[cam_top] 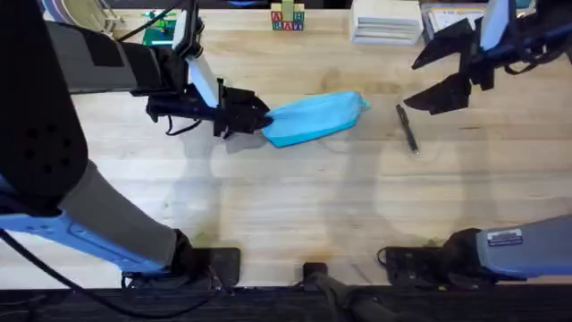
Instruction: Unzip the bag, pick up the pens from the table one at a time and place them inside, then zip the bag closed.
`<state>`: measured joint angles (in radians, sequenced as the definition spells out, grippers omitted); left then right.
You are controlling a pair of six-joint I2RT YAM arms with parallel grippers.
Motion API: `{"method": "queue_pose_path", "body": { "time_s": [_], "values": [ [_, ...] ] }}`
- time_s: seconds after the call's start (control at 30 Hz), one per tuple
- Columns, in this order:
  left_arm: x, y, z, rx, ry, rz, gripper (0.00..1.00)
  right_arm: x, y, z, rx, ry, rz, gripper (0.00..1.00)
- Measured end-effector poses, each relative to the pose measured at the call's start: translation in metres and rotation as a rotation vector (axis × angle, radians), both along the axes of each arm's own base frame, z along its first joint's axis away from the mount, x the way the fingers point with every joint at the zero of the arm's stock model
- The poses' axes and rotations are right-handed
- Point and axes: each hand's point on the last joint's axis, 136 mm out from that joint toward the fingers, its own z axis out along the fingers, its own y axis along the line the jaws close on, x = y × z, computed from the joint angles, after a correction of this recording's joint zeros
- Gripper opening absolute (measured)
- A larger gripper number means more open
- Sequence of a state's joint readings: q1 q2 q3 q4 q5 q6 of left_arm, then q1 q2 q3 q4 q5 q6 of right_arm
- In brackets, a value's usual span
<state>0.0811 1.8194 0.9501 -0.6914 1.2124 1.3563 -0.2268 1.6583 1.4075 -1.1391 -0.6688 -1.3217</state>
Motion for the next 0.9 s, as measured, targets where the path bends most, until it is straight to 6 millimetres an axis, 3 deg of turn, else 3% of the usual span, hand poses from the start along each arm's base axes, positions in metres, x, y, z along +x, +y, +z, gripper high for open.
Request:
{"method": "queue_pose_path", "body": {
  "time_s": [0.6, 0.9],
  "values": [
    [0.0, 0.0, 0.0, 0.0, 0.0, 0.0, 0.042, 0.008, -0.005, -0.003, -0.038, -0.042, 0.008, 0.996],
    [0.0, 0.0, 0.0, 0.0, 0.0, 0.0, 0.042, 0.026, -0.009, -0.004, -0.056, -0.111, 0.011, 0.996]
  ]
}}
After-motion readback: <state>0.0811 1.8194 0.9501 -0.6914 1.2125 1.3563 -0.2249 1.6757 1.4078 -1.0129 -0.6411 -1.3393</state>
